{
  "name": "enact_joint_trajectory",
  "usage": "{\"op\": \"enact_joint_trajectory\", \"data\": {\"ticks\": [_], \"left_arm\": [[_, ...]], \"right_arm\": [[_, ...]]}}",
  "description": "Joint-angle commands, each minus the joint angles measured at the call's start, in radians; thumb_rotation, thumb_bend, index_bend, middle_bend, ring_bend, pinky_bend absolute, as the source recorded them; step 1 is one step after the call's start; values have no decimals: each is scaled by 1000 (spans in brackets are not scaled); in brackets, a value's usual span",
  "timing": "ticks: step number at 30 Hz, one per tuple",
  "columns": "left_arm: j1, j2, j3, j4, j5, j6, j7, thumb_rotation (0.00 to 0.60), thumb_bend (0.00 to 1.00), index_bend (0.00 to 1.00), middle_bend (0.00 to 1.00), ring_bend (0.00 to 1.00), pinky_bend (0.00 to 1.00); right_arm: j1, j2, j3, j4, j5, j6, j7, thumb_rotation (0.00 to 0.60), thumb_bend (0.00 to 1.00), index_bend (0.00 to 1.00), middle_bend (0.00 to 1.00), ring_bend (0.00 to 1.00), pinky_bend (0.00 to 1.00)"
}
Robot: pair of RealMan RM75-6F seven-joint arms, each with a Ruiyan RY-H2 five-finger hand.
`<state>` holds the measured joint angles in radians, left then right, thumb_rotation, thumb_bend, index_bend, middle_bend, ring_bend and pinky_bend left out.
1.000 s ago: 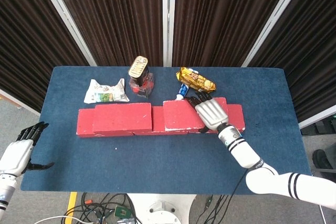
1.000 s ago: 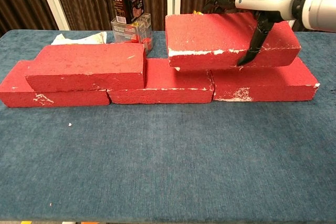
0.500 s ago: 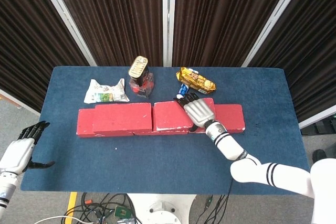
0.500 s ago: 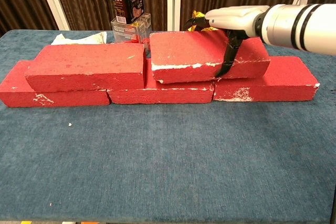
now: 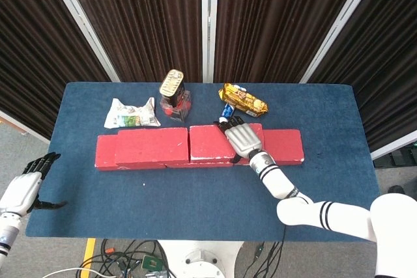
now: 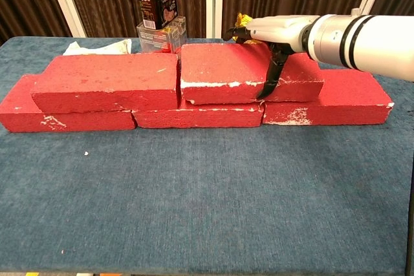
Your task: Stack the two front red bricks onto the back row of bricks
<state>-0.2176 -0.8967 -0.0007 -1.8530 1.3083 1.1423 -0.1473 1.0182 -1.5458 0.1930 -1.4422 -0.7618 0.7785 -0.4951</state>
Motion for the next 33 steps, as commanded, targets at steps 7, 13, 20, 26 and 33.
{"op": "enact_joint_trajectory", "data": {"ticks": [7,13,20,26,33], "left_arm": [[-1,-1,1,16,14,-12,-31,600,17,0,0,0,0],[-4,-2,0,19,13,-19,-34,600,17,0,0,0,0],[-5,-2,-1,20,11,-22,-36,600,18,0,0,0,0],[-5,0,-1,24,9,-28,-46,600,18,0,0,0,0],[-6,-5,1,31,7,-36,-51,600,18,0,0,0,0]], "right_arm": [[24,-5,-8,-1,59,-12,-6,600,4,0,213,0,0],[36,-6,-14,5,73,-19,-2,600,4,0,211,0,0],[49,-13,-16,9,78,-18,7,600,4,0,208,0,0],[60,-16,-22,18,91,-20,4,600,3,0,203,0,0],[70,-20,-27,21,108,-22,4,600,3,0,197,0,0]]}}
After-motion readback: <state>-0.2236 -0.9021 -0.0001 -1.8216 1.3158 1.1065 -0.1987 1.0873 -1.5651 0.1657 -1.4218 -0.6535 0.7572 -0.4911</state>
